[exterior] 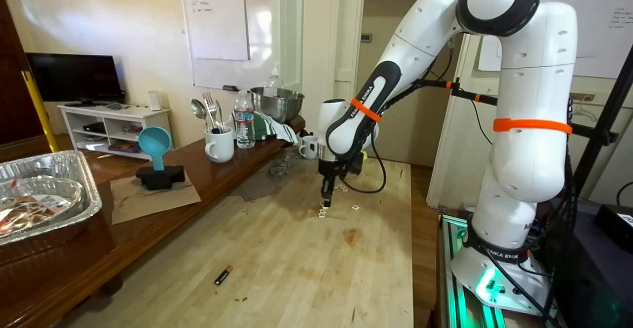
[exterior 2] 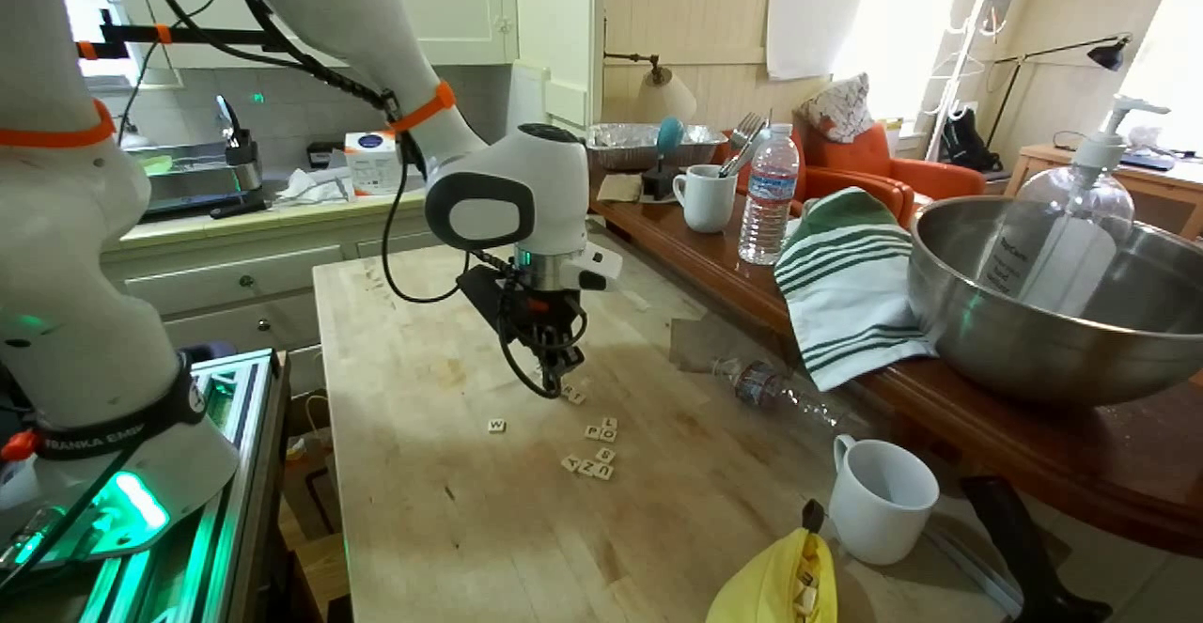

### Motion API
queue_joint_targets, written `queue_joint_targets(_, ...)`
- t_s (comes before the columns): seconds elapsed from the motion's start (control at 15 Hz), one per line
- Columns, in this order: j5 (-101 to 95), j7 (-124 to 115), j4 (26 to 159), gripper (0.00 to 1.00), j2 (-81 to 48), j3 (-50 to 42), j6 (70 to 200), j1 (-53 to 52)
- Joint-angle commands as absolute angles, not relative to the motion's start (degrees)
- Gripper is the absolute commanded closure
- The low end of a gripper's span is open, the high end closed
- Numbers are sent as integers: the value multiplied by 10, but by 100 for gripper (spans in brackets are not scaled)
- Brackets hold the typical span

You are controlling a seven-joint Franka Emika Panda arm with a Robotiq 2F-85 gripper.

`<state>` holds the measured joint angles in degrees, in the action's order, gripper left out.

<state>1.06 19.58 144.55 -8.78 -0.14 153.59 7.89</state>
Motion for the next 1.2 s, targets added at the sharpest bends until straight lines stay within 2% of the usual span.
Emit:
queue_joint_targets(0.0,-8,200,1450,100,-95,-9,1551,70)
queue_joint_targets(1.13,12,221,1441,100,-109,4,1555,69)
